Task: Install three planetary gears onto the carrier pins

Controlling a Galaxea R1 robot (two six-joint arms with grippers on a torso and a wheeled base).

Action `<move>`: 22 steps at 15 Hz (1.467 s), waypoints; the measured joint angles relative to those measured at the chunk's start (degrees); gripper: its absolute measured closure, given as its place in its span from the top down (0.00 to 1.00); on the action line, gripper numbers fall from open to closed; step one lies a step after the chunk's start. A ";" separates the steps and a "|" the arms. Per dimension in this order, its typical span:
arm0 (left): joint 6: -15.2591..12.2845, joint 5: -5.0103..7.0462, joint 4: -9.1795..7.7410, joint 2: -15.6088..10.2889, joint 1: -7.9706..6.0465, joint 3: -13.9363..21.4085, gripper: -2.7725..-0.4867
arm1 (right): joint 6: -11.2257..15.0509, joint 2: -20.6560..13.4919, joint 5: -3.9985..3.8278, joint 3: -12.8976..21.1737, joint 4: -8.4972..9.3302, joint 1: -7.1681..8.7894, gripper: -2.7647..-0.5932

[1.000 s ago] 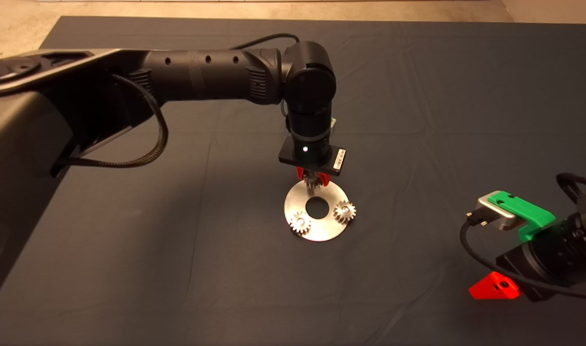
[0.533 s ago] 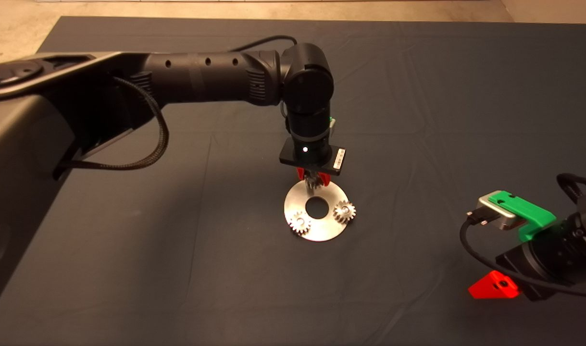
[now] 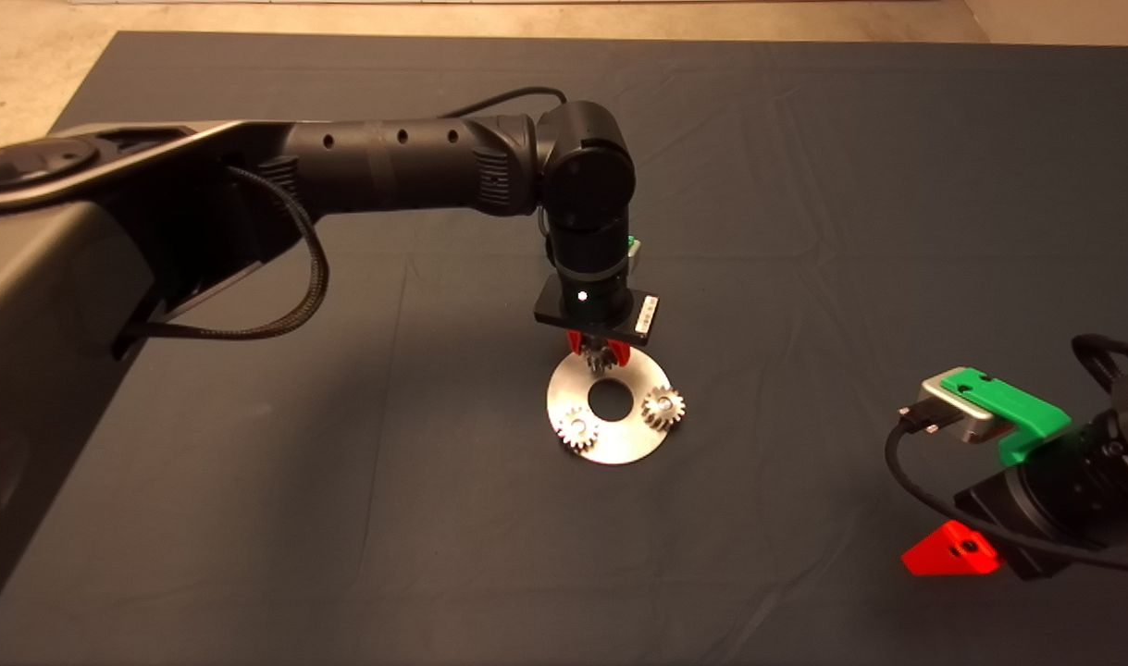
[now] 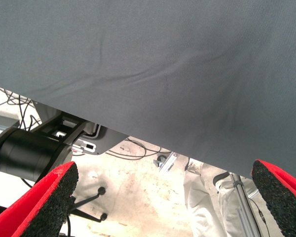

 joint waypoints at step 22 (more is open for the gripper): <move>3.42 -0.11 0.57 0.02 -0.30 -0.72 0.10 | 0.15 0.00 0.00 0.00 0.63 0.00 0.93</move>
